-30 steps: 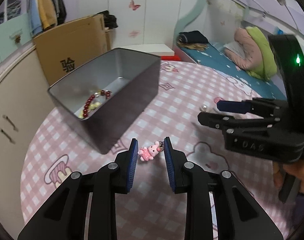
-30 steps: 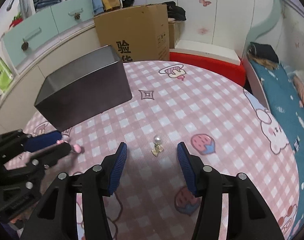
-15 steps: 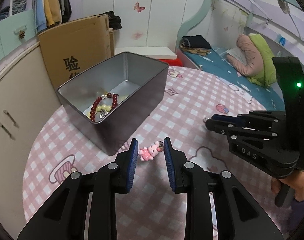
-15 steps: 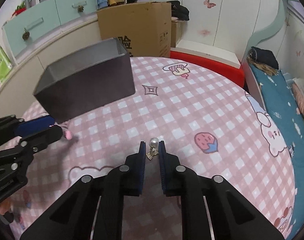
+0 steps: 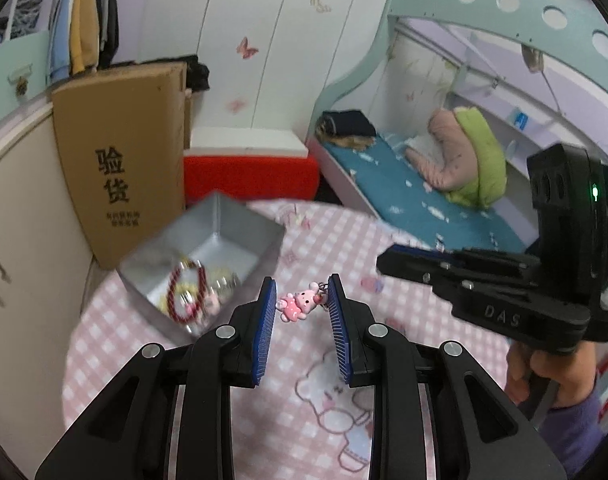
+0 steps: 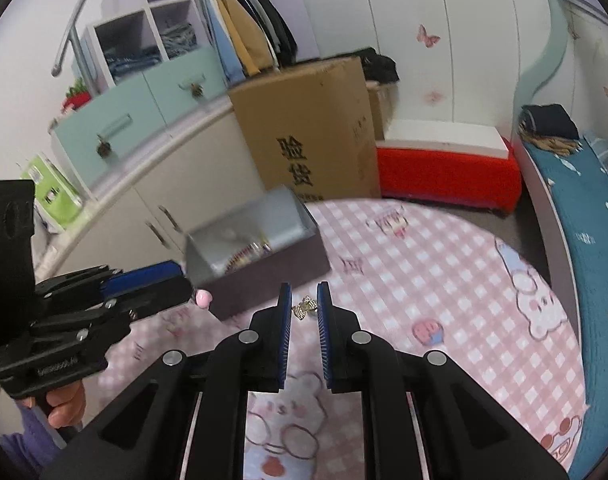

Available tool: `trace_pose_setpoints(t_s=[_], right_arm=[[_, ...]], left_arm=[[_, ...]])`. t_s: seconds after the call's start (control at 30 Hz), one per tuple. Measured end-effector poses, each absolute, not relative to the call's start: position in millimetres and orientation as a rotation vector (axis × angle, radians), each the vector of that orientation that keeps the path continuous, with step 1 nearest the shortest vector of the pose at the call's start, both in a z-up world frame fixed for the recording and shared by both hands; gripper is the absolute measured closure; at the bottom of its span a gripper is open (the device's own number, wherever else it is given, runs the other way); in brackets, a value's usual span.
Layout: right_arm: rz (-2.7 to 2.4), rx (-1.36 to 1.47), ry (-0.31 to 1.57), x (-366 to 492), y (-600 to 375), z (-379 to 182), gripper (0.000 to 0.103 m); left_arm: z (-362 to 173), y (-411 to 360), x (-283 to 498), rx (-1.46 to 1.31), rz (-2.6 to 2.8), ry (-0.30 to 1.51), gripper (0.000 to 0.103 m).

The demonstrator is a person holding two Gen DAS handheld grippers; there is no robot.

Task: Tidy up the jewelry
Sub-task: 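Lower the bunny charm and pearl earring into the grey box, open both tools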

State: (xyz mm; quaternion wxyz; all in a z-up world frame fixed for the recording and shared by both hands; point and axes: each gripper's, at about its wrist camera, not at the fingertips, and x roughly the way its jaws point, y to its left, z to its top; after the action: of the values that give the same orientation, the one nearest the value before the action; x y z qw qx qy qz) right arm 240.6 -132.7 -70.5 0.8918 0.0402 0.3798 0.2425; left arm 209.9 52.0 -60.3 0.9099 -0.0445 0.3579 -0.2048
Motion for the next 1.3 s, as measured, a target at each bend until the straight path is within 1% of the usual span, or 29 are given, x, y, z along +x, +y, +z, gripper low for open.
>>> trace_pose_setpoints(t_s=[0.13, 0.27, 0.5, 0.8, 1.0, 1.3], right_arm=[[0.537, 0.095, 0.772, 250.2, -118.8, -54.7, 0.09], [0.566, 0.114, 0.779, 264.5, -103.5, -48.9, 0.09], [0.572, 0.107, 0.802, 287.9, -77.7, -56.1, 0.09], [0.566, 0.07, 0.89, 316.3, -45.0, -93.3, 0.09], [0.561, 0.066, 0.926, 324.7, -36.8, -109.9, 0.09], [0.559, 0.064, 0.945, 330.0, -32.5, -117.4, 0.09]], left_arm=[[-39.7, 60.7, 223.0, -0.1, -0.401, 0.715, 0.076], [-36.7, 69.5, 238.8, -0.11, -0.377, 0.729, 0.076], [-69.8, 87.7, 271.3, -0.135, -0.323, 0.82, 0.076], [-111.7, 97.2, 295.3, -0.099, -0.254, 0.9, 0.076], [-120.0, 102.4, 299.5, -0.094, -0.254, 0.906, 0.075], [-120.7, 102.8, 299.5, -0.095, -0.259, 0.911, 0.075]])
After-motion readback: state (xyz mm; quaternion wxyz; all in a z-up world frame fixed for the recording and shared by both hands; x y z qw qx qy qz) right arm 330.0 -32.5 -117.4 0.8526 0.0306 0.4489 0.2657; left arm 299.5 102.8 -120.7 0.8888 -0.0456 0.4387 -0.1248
